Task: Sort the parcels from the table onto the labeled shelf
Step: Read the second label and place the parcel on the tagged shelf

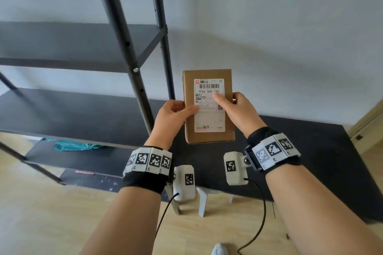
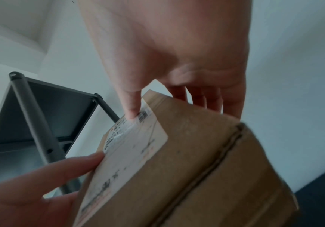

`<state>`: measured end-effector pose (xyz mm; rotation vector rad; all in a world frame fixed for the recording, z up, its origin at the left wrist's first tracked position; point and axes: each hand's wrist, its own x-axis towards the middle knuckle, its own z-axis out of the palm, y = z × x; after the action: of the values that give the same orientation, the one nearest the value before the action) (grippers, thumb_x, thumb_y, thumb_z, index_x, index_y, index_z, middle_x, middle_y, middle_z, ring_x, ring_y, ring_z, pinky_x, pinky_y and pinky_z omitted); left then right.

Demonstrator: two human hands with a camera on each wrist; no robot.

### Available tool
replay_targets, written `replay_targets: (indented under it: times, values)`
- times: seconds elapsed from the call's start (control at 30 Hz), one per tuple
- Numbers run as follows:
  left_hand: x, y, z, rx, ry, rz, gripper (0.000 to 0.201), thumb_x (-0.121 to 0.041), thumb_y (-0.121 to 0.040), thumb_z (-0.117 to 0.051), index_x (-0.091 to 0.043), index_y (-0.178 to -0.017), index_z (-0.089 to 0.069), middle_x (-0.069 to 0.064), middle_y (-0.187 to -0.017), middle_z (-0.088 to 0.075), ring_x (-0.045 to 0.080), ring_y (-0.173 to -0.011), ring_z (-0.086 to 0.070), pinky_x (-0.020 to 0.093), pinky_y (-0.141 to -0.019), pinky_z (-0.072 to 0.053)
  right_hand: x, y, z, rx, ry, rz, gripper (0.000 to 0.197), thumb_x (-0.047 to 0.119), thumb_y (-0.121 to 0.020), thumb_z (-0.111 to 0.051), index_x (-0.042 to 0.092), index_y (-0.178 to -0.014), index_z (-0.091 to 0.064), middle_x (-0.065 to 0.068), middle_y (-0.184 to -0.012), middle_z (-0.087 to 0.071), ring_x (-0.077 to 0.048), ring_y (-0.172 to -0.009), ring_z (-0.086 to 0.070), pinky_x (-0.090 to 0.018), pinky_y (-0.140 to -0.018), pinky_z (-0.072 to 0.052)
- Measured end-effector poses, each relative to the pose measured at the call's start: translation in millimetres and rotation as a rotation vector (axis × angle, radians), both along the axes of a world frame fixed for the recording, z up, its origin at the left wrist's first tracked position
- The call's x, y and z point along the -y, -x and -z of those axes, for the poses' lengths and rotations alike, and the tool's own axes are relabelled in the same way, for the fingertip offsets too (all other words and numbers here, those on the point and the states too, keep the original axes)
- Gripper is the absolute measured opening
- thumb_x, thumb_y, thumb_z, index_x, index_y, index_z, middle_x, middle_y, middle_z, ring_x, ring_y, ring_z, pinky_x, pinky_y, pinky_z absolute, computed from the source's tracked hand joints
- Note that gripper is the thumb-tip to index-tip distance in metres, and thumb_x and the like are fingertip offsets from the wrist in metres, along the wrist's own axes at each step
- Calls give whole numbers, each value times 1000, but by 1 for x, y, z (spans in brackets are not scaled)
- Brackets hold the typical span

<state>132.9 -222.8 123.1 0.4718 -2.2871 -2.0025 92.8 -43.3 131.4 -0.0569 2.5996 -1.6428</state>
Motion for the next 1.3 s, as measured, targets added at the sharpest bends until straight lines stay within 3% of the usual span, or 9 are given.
replay_targets:
  times: [0.27, 0.5, 0.6, 0.67, 0.77, 0.9, 0.97, 1.17, 1.3]
  values:
    - [72, -103, 20, 97, 15, -28, 50, -40, -81, -79, -15, -120, -59, 0, -110, -72, 15, -99, -70, 31, -86, -58, 72, -90, 24, 59, -5, -60, 56, 62, -86, -57, 18, -120, -56, 10, -105, -65, 3, -86, -59, -19, -65, -45]
    - [152, -195, 33, 127, -9, -191, 43, -37, -84, -77, -16, -118, -60, 0, -107, -72, 12, -91, -71, 25, -73, -56, 168, -161, 37, 111, -7, -179, 57, 62, -86, -58, 18, -122, -54, 9, -100, -65, -4, -87, -63, -24, -67, -50]
    - [193, -228, 37, 130, -35, -291, 42, -37, -84, -76, -17, -117, -60, 0, -107, -73, 15, -93, -72, 32, -80, -61, 217, -184, 40, 127, -13, -262, 58, 64, -85, -57, 19, -121, -54, 2, -113, -67, -15, -99, -65, -33, -83, -55]
    - [221, -247, 40, 128, -53, -358, 44, -38, -85, -75, -17, -120, -60, 2, -108, -73, 16, -94, -73, 32, -79, -63, 250, -195, 40, 123, -32, -337, 60, 66, -84, -57, 20, -122, -55, 3, -115, -66, -16, -102, -64, -35, -86, -54]
    - [262, -271, 42, 143, -64, -430, 46, -36, -87, -73, -13, -125, -59, 5, -112, -73, 19, -95, -73, 33, -77, -63, 301, -206, 41, 121, -47, -437, 59, 65, -84, -58, 20, -122, -55, 7, -109, -65, -11, -92, -63, -28, -76, -52]
    - [318, -292, 45, 111, -53, -505, 37, -29, -92, -69, -9, -122, -61, 7, -111, -72, 15, -90, -72, 19, -62, -58, 372, -209, 44, 140, -56, -564, 43, 59, -88, -58, 24, -113, -52, 11, -96, -63, 1, -76, -59, -18, -57, -48]
    - [348, -297, 47, 96, -47, -536, 37, -29, -92, -68, -8, -122, -64, 7, -111, -73, 18, -93, -73, 24, -68, -61, 408, -206, 46, 160, -41, -604, 42, 56, -90, -58, 22, -115, -52, 11, -94, -62, 3, -73, -57, -12, -47, -45]
    - [444, -277, 47, 75, -55, -623, 47, -33, -91, -69, -12, -133, -59, 9, -114, -73, 24, -98, -75, 38, -79, -64, 521, -173, 49, 137, -25, -692, 57, 59, -88, -59, 18, -127, -55, 3, -113, -67, -9, -84, -64, -18, -56, -46]
    - [511, -257, 46, 103, -81, -650, 48, -31, -93, -68, -19, -137, -56, 10, -107, -76, 25, -95, -76, 44, -82, -63, 596, -148, 48, 134, -51, -745, 52, 55, -90, -59, 20, -127, -58, 4, -113, -68, 3, -73, -58, -12, -52, -41]
